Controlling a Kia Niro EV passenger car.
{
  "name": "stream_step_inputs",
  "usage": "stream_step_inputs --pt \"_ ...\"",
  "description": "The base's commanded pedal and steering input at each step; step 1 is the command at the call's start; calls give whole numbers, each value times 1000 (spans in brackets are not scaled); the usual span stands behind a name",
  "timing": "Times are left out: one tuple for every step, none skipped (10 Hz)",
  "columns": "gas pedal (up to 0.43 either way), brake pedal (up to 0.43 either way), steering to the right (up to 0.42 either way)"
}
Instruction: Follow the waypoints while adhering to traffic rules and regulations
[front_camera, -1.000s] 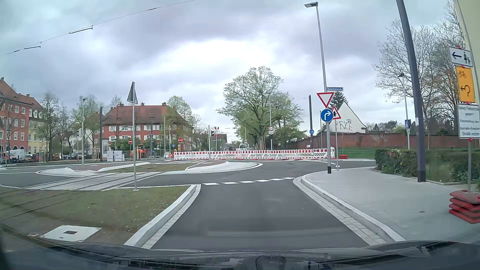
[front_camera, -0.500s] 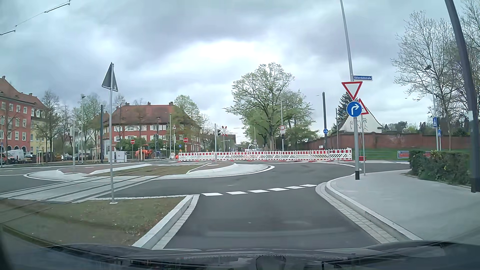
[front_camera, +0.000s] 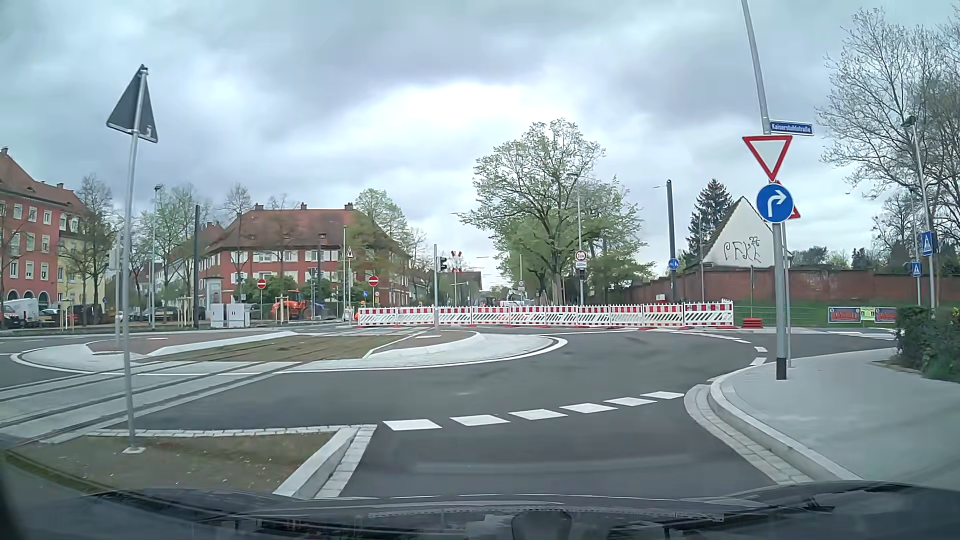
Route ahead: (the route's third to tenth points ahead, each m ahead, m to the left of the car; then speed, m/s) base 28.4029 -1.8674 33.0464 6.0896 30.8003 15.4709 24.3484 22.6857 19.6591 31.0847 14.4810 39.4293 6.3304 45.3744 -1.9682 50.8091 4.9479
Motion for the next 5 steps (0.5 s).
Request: stream_step_inputs --pt "59 0 8" --pt "59 0 20" --pt "59 0 33" --pt "59 0 51" --pt "59 0 70"
